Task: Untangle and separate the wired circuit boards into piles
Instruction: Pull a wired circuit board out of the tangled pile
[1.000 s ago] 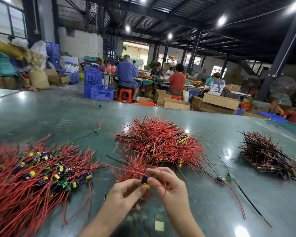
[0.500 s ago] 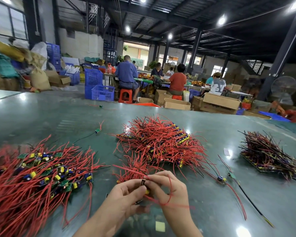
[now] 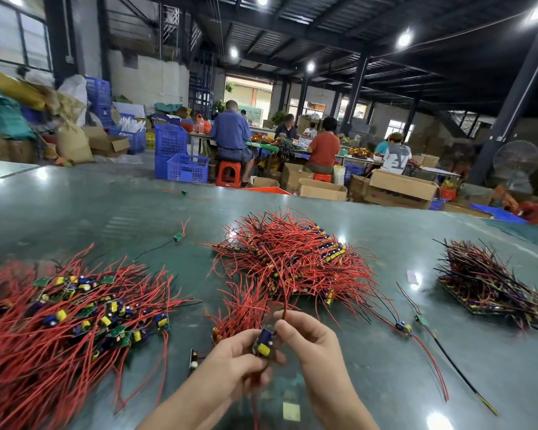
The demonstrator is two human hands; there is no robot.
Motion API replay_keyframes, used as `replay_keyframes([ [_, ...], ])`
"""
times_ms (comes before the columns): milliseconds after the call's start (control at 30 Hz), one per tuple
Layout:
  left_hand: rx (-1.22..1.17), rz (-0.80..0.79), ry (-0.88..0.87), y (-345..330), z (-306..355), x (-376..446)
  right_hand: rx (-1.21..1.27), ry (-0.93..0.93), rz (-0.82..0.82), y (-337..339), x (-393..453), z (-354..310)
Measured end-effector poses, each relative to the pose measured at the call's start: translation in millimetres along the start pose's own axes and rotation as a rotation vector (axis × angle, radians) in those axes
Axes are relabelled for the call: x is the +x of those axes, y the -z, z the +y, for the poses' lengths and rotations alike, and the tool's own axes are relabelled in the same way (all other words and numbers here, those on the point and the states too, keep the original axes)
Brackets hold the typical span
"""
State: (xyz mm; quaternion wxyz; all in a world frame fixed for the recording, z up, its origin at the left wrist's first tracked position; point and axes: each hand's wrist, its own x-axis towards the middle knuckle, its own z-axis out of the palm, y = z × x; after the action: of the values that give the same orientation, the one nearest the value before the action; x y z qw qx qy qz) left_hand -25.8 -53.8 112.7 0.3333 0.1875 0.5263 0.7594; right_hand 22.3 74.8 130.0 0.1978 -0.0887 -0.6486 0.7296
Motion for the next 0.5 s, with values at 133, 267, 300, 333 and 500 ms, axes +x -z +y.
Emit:
replay_keyframes([
  [133, 0.017, -0.007, 0.076, -6, 3, -1, -0.052, 0.026, 0.014, 2, 1, -1],
  [267, -0.009, -0.015, 0.131, -6, 8, -4, 0.087, -0.015, 0.03, -4, 2, 5],
  [300, -0.034, -0.042, 0.143, -6, 10, -5, 0.144, -0.029, 0.041, -6, 2, 7],
  [333, -0.062, -0.057, 0.149, -6, 11, -5, 0.207, -0.05, 0.06, -8, 3, 9],
  [500, -0.111, -0.02, 0.178, -7, 9, -3, 0.262, -0.062, 0.182, -2, 8, 14],
])
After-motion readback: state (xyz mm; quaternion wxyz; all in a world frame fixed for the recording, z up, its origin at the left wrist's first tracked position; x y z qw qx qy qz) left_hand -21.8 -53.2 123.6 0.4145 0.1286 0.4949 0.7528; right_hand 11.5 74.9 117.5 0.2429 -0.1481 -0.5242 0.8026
